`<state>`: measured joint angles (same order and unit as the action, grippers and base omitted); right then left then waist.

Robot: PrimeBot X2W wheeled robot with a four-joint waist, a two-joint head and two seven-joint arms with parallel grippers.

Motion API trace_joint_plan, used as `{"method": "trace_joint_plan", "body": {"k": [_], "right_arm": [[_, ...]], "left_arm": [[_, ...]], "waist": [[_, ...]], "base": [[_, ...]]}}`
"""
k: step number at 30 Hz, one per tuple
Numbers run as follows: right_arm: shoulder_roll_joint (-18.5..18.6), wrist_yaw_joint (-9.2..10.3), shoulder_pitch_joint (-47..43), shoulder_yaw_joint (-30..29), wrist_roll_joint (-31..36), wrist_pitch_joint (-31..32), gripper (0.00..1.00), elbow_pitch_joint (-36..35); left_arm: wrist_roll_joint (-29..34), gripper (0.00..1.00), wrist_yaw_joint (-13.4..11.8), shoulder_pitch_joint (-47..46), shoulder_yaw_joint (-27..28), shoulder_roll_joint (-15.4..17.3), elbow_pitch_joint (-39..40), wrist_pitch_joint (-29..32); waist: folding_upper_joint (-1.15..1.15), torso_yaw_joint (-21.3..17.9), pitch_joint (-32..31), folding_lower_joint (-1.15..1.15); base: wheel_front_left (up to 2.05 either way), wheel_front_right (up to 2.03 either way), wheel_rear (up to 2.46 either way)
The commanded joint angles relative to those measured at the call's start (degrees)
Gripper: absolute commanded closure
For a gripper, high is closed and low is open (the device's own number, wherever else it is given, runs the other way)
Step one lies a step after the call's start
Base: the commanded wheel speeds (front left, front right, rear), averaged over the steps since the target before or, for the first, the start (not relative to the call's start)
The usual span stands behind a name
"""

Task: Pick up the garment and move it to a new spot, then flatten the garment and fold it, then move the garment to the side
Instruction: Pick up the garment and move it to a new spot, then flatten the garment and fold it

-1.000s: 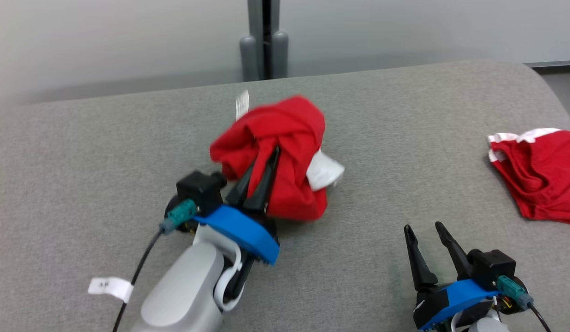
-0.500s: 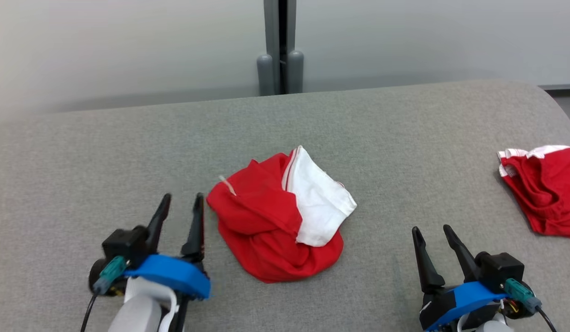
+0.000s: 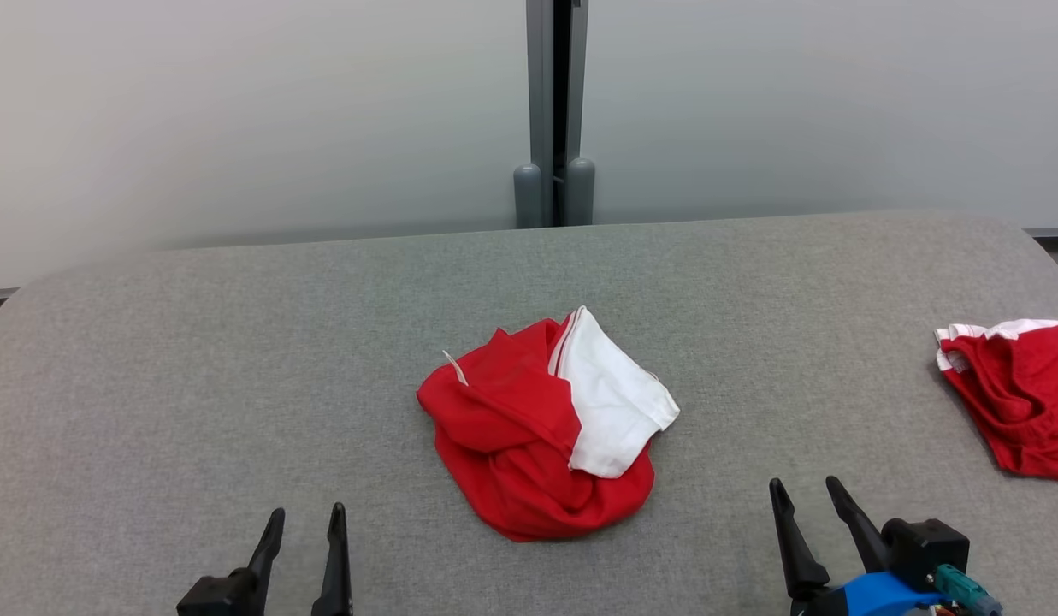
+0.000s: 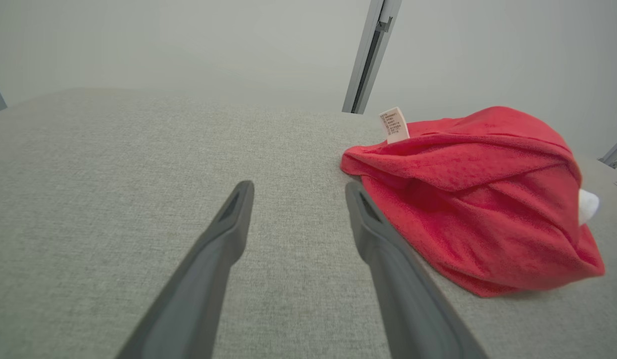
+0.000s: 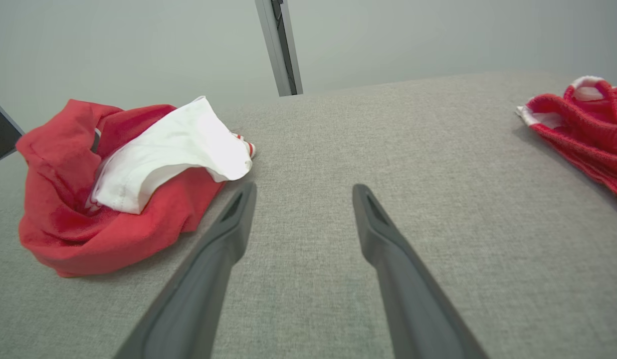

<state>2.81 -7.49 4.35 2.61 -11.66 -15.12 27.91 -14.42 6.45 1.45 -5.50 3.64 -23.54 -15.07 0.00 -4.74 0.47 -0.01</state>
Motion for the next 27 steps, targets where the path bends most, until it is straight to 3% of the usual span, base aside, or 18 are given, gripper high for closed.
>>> {"method": "trace_joint_plan", "body": {"k": [1, 9, 16, 27], "right_arm": [[0.2, 0.0, -1.0, 0.0, 0.3, 0.0, 0.0, 0.3], [0.2, 0.0, -0.7, 0.2, -0.2, 0.0, 0.0, 1.3], [0.2, 0.0, 6.3, 0.4, 0.1, 0.0, 0.0, 4.1], [0.2, 0.0, 20.3, -2.0, 2.2, 0.0, 0.0, 17.0]], "left_arm": [[0.9, 0.0, -0.3, 1.2, 1.1, -0.2, 0.6, -0.1], [3.1, 0.0, 0.2, 1.6, 2.1, -0.7, 0.7, -0.1], [2.4, 0.0, 0.7, -1.7, -0.3, -0.8, 1.4, -0.1], [1.8, 0.0, 0.7, -6.2, -3.7, -0.8, 0.3, -0.1]], "waist": [[0.0, 0.2, -0.2, 0.01], [0.0, 1.7, 0.1, 0.01], [0.0, 4.8, 4.6, 0.01], [0.0, 10.9, 12.1, 0.01]], "base": [[0.0, 0.0, 0.0], [0.0, 0.0, 0.0], [0.0, 0.0, 0.0], [0.0, 0.0, 0.0]]}}
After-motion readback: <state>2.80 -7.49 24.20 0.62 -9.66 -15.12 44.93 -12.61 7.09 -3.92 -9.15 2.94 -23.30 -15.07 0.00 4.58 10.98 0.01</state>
